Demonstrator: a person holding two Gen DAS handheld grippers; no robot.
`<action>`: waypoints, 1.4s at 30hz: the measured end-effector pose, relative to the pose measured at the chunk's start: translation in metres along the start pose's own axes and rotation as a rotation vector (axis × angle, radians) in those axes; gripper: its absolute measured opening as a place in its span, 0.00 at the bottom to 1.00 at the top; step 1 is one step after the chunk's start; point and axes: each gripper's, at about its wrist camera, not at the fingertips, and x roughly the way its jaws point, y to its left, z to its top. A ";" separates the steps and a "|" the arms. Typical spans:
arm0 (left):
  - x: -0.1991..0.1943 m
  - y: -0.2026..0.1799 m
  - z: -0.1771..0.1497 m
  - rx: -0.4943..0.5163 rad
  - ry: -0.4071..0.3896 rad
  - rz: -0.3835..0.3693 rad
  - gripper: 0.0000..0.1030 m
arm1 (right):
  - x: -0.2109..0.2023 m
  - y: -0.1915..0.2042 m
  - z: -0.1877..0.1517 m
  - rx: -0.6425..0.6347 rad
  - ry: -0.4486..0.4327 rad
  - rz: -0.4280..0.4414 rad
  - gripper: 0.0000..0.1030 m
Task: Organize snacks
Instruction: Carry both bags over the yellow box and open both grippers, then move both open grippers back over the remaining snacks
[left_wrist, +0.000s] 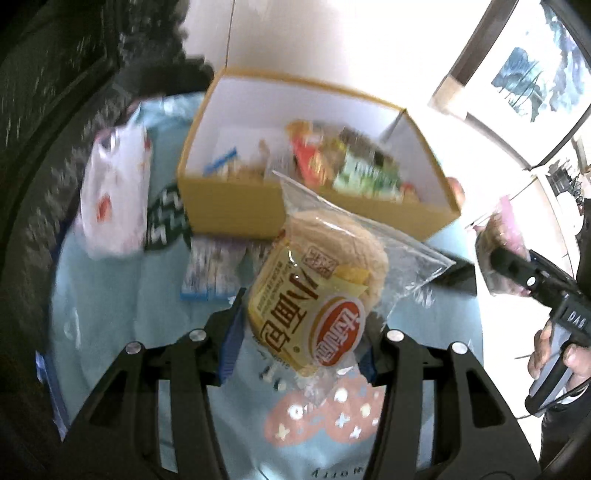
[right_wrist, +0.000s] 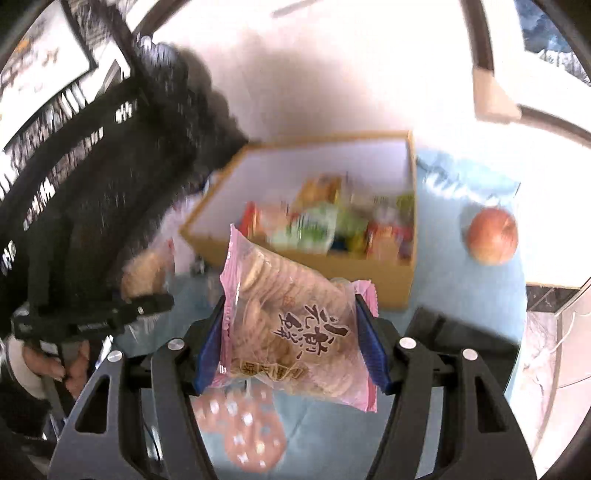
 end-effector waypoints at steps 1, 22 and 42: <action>-0.002 -0.002 0.006 -0.001 -0.013 -0.003 0.50 | -0.003 -0.001 0.005 0.006 -0.019 0.005 0.63; 0.077 -0.022 0.132 -0.110 -0.003 0.077 0.85 | 0.071 -0.017 0.079 -0.034 -0.171 -0.261 0.77; 0.042 0.057 0.029 -0.197 0.072 0.159 0.89 | 0.059 0.035 0.011 -0.093 -0.076 -0.103 0.83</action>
